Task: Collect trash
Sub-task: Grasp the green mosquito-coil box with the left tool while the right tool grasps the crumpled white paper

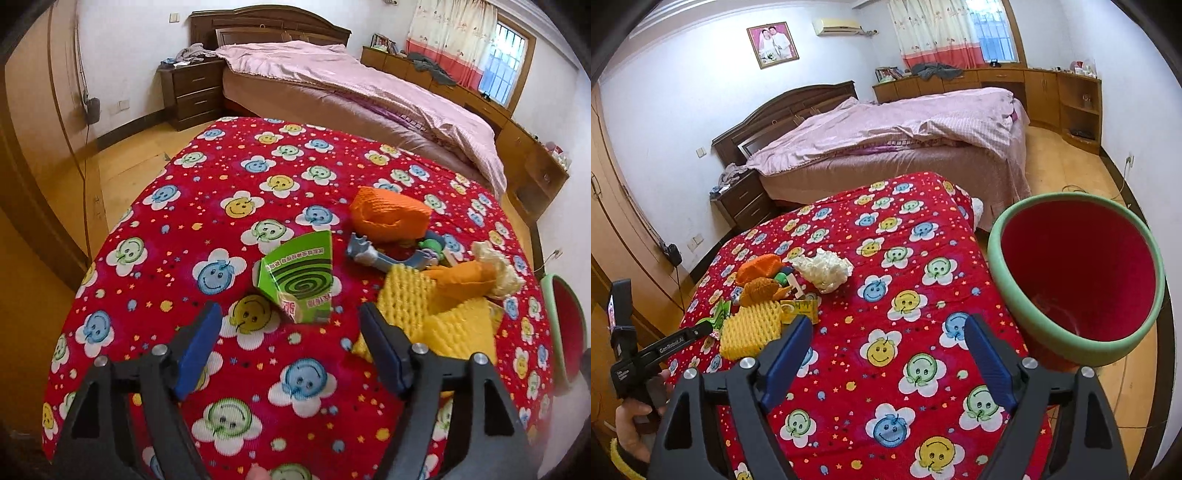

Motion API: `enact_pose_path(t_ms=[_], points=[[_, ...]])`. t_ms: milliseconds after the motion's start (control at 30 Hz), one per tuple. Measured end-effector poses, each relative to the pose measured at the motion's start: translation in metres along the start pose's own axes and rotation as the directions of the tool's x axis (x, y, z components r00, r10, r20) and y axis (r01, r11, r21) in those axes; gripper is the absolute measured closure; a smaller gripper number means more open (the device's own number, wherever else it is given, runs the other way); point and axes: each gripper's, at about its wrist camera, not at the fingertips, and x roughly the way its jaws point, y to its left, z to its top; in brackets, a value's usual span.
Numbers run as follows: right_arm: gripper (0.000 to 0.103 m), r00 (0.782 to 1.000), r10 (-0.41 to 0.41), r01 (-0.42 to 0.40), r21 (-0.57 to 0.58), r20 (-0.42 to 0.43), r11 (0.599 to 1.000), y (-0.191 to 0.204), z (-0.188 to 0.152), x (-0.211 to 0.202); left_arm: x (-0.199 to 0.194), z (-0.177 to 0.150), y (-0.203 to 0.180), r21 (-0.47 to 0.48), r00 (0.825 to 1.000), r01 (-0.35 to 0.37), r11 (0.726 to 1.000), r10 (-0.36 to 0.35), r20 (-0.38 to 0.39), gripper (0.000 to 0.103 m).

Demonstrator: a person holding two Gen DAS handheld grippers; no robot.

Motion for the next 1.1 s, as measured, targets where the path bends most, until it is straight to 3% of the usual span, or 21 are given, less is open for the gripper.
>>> enact_pose_path(t_ms=[367,700,767,867,1100], points=[[0.017,0.999,-0.012,0.012,0.000,-0.042,1.000,-0.001,-0.002,0.019,0.038,0.003,-0.006,0.031,0.999,-0.024,0.999,0.025,-0.033,0.026],[0.017,0.997,-0.019,0.020,0.007,-0.073,1.000,-0.003,-0.001,0.034,0.048,0.010,-0.011,0.045,0.998,-0.055,0.997,0.055,0.011,0.026],[0.017,0.997,-0.021,0.021,0.002,-0.076,1.000,-0.003,-0.001,0.035,0.047,0.010,-0.011,0.047,0.998,-0.054,0.997,0.053,0.016,0.033],[0.017,0.997,-0.023,0.023,-0.003,-0.080,1.000,-0.001,-0.001,0.037,0.043,0.009,-0.011,0.055,0.999,-0.044,0.998,0.042,0.031,0.053],[0.017,0.997,-0.026,0.024,-0.021,-0.076,0.999,0.004,0.001,0.039,0.037,0.008,-0.005,0.048,0.999,0.013,0.999,-0.015,0.036,0.055]])
